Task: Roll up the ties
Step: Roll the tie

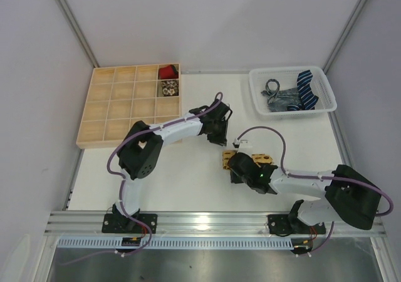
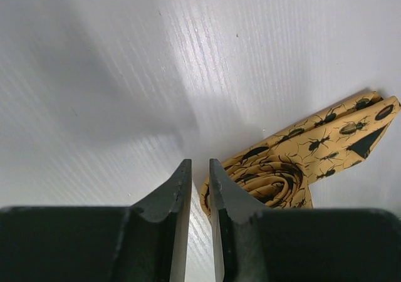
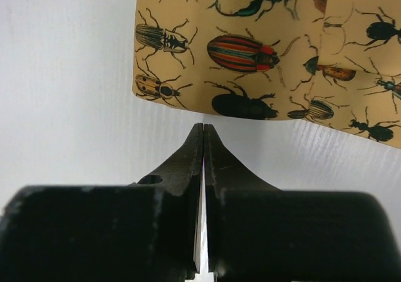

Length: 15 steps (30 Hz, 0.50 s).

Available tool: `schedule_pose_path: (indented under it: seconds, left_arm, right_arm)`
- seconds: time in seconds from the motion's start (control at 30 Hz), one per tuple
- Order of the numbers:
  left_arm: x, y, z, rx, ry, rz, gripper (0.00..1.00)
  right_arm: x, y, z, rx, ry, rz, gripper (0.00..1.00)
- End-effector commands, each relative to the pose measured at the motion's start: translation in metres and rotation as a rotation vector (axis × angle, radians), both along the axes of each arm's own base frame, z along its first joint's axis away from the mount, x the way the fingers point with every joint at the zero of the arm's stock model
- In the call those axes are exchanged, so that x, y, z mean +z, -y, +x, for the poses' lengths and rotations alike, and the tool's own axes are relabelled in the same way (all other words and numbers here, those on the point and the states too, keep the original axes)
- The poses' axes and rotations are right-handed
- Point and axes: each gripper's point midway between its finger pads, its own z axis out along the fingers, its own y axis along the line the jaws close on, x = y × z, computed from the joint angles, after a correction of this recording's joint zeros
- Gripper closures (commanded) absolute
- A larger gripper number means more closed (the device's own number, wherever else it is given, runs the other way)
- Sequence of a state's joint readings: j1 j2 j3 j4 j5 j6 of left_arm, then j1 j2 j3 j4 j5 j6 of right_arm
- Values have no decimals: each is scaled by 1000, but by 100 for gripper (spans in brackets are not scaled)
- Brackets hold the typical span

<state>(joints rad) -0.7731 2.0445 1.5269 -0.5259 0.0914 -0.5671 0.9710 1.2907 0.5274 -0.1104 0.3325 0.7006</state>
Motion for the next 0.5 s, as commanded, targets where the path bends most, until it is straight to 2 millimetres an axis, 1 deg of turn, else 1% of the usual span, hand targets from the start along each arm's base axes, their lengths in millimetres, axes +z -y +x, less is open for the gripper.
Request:
schedule_pose_path:
  seconds: [0.0, 0.07, 0.1, 0.2, 0.23, 0.27, 0.33, 0.37, 0.47]
  left_arm:
    - [-2, 9, -6, -37, -7, -16, 78]
    - [-2, 8, -7, -41, -7, -14, 78]
    - [-4, 7, -8, -40, -12, -10, 79]
    - [-7, 8, -13, -49, -20, -10, 79]
    - [-6, 10, -16, -56, -23, -15, 79]
    - [-7, 11, -17, -59, -22, -14, 80]
    - [-8, 12, -22, -64, -25, -10, 81]
    - [-7, 12, -23, -69, -22, -11, 81]
    - [-7, 12, -30, -72, -27, -14, 82]
  right_arm:
    - [6, -9, 18, -93, 129, 34, 100]
    - [-1, -10, 21, -115, 130, 34, 100]
    - [1, -14, 24, -116, 139, 42, 100]
    - [-2, -20, 28, -116, 137, 41, 100]
    - [1, -25, 32, -120, 141, 48, 100]
    - [-4, -26, 33, -117, 134, 31, 100]
    - [-1, -29, 39, -124, 140, 23, 100]
    - [-3, -30, 41, -124, 134, 19, 100]
    - [1, -34, 44, -116, 133, 37, 100]
